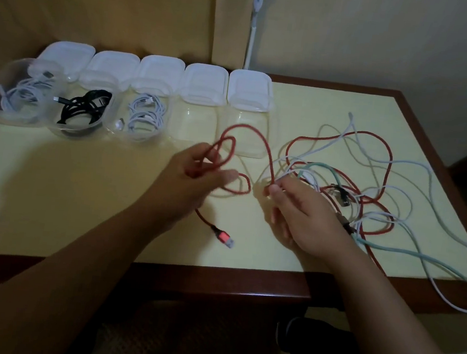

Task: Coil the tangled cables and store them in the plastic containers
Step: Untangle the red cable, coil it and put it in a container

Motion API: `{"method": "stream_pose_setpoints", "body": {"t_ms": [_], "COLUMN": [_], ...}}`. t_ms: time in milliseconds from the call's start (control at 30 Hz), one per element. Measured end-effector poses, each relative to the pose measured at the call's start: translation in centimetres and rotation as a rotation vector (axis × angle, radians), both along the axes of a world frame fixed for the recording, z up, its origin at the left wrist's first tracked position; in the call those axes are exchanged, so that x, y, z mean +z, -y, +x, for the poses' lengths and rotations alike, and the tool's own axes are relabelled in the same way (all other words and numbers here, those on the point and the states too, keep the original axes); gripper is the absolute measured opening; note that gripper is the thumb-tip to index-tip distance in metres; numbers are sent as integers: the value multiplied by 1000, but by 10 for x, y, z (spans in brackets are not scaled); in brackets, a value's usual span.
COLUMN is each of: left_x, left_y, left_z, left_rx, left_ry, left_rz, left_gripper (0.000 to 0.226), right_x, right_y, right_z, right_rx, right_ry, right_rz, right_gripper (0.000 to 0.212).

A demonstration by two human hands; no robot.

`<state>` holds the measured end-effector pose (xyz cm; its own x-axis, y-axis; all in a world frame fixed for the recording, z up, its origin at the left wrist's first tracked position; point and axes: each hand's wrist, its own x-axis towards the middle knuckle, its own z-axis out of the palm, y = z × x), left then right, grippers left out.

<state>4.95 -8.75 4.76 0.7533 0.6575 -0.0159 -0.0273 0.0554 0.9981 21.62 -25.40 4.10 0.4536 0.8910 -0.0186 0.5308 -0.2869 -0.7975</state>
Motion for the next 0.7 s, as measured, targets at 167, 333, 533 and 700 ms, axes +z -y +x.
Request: {"method": "stream_pose_setpoints", "body": {"t_ms": [167,333,533,700], "left_x": [-9,-23,-7,1], "left_y": [25,31,36,-3], "left_z": [16,21,26,24], "left_rx": [-15,-24,131,284], "left_ry": [-156,-11,30,127], "left_rz": [202,265,-77,-410], "left_gripper": [20,13,9,15], "right_x": [1,-3,-3,-4], "right_y": [4,3,3,4], "right_z": [-1,-2,5,11], "right_rx": [117,160,14,-98], "right_ry": [122,201,193,275], "right_rz": [-70,-84,-42,-117], "right_gripper": [25,30,24,27]}}
